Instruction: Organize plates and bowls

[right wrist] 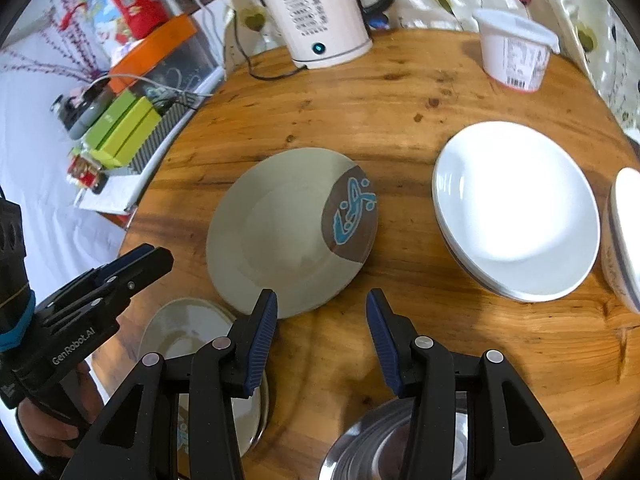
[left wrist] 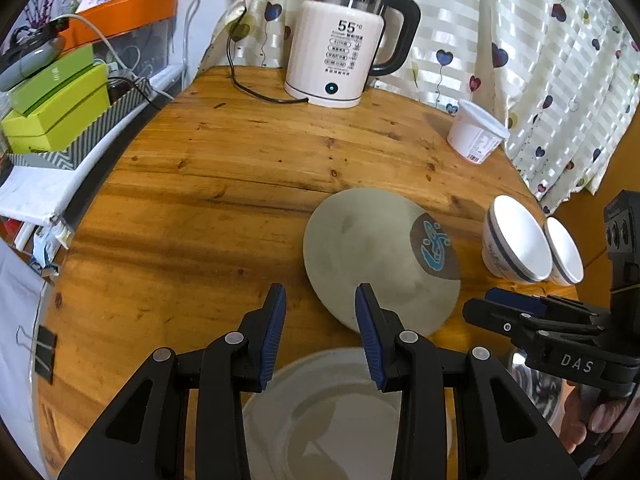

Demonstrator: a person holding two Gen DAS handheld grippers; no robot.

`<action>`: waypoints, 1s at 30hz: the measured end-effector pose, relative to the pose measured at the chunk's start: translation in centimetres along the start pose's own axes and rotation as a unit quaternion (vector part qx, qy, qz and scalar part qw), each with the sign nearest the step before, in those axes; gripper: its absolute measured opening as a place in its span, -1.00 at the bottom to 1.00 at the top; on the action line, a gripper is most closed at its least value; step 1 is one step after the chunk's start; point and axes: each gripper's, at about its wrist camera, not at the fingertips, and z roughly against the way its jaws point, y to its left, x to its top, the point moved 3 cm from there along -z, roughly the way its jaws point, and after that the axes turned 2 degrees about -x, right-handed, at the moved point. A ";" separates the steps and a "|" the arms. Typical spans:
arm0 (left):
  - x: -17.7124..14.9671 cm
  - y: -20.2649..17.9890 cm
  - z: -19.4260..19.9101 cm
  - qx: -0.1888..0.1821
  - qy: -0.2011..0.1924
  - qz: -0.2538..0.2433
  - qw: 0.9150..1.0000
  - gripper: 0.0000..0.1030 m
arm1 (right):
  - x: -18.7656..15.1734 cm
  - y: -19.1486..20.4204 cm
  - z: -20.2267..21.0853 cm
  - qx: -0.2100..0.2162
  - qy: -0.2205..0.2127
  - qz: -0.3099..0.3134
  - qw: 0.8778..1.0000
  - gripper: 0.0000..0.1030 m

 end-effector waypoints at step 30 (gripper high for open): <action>2.4 0.7 -5.6 0.004 0.044 -0.008 0.999 -0.28 | 2.6 -1.4 -3.4 -0.010 0.032 -0.027 0.999 -0.10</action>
